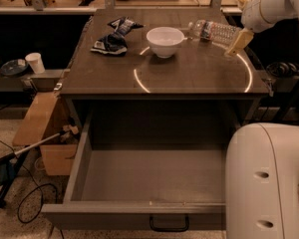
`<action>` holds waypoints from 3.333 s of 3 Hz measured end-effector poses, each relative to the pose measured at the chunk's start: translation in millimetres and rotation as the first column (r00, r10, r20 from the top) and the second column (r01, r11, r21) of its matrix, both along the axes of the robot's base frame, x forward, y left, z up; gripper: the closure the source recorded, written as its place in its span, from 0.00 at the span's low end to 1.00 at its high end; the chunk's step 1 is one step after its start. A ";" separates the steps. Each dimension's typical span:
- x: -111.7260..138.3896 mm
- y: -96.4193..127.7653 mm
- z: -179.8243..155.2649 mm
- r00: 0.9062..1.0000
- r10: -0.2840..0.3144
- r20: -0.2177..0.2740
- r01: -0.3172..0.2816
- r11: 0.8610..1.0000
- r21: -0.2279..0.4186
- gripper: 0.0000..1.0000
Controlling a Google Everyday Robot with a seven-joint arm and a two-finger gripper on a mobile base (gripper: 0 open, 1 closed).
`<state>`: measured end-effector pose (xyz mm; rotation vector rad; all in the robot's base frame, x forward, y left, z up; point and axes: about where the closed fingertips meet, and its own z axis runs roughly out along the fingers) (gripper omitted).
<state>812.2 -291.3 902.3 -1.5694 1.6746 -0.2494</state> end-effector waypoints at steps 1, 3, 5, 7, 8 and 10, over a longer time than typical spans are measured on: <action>10.6 -4.1 -22.0 0.999 -0.032 -0.014 0.033 0.999 0.039 0.00; 10.2 -0.3 -29.7 0.999 -0.026 -0.033 0.028 0.998 0.054 0.00; 5.5 10.3 -45.8 0.994 -0.026 -0.104 0.034 0.997 0.076 0.00; 33.6 -2.3 -30.4 0.996 -0.088 0.004 0.088 0.995 -0.046 0.00; 49.4 -10.0 -16.7 0.988 -0.121 0.094 0.131 0.986 -0.106 0.00; 51.5 -1.4 -29.7 0.992 -0.104 0.067 0.110 0.990 -0.086 0.00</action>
Offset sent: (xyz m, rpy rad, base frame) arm 0.0236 -0.0189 -0.0196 0.0565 0.0125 -0.0516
